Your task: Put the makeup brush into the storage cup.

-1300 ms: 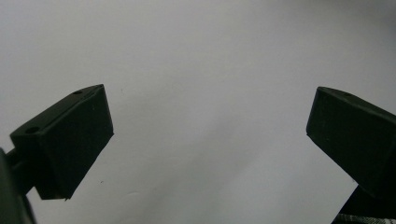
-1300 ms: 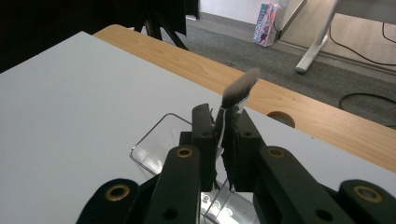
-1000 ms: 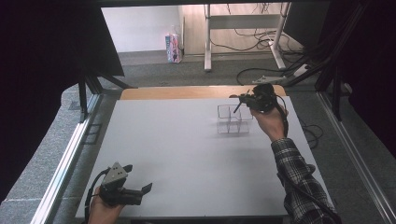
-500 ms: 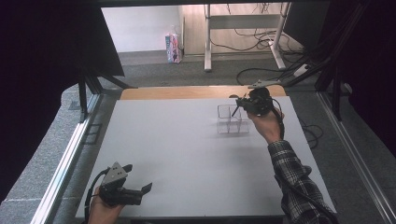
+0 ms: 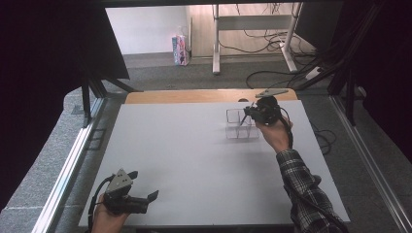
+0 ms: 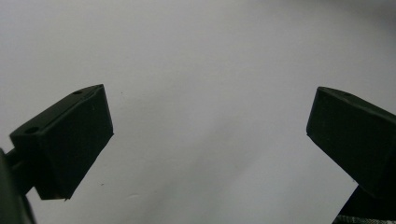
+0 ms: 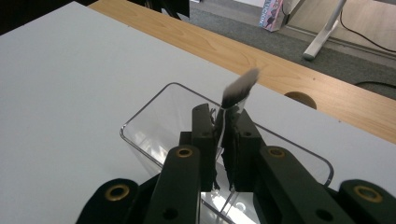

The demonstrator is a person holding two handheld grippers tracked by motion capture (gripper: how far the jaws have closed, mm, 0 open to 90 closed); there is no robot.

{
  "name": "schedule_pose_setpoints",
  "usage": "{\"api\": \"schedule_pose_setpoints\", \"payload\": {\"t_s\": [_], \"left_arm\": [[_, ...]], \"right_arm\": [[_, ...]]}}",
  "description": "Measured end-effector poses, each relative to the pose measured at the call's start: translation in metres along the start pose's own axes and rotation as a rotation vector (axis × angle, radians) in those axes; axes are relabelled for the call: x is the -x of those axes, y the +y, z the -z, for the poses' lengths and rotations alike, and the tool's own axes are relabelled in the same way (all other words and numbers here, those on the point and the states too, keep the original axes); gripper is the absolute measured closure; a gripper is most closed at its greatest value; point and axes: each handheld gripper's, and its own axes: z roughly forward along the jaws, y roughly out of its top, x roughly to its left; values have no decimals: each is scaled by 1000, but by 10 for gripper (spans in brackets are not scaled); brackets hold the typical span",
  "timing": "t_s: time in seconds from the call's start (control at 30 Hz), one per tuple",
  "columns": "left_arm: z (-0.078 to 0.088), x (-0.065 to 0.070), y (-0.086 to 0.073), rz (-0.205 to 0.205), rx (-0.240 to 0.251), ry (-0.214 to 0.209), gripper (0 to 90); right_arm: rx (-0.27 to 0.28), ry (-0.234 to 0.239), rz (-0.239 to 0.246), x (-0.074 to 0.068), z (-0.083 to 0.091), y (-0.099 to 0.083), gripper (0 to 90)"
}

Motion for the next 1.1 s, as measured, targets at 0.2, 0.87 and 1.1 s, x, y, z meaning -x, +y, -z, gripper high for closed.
{"api": "schedule_pose_setpoints", "payload": {"t_s": [0.2, 0.87, 1.1], "left_arm": [[-1, 0, 0, -3, -5, -1, 7], [-1, 1, 0, -6, -7, -1, 7], [-1, 1, 0, -4, -7, -1, 7]], "right_arm": [[-7, 2, -1, 0, -4, -5, 826], [0, -55, -10, 1, -17, -8, 30], [-8, -44, -19, 3, -16, -10, 22]]}}
